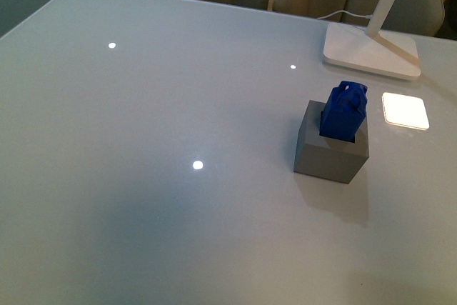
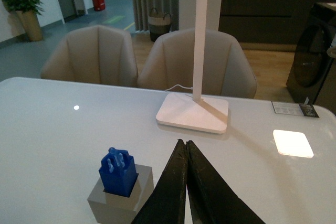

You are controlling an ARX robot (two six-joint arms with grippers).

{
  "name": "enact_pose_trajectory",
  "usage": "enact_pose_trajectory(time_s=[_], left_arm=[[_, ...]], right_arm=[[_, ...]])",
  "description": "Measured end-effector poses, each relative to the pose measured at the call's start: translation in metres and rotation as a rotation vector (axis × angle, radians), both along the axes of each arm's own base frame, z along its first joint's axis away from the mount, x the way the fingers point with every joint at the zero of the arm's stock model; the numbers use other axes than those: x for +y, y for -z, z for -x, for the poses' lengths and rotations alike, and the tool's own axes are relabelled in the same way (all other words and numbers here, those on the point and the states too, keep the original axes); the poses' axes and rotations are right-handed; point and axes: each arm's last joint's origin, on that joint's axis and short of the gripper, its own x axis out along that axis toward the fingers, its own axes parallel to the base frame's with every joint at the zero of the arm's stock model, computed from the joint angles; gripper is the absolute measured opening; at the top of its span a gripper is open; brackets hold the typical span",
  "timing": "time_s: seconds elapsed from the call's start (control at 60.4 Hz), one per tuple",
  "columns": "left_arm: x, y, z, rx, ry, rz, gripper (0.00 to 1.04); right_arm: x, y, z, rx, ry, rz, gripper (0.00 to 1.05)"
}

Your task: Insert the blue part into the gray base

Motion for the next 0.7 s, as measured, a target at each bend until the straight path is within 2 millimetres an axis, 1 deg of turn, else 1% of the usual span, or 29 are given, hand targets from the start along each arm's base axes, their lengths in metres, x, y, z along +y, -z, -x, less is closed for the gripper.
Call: enact_pose_trajectory(time_s=[0.513, 0.596, 0.695], left_arm=[[0.000, 0.000, 0.000, 0.000, 0.000, 0.000, 0.97], [0.000, 0.000, 0.000, 0.000, 0.000, 0.000, 0.97], [0.000, 0.000, 0.000, 0.000, 0.000, 0.000, 0.97]], right_arm=[[0.000, 0.000, 0.011, 0.000, 0.000, 0.000, 0.02], [0.000, 0.005, 0.019, 0.034, -0.001, 0.000, 0.02], [0.000, 0.003, 0.022, 0.006, 0.000, 0.000, 0.02]])
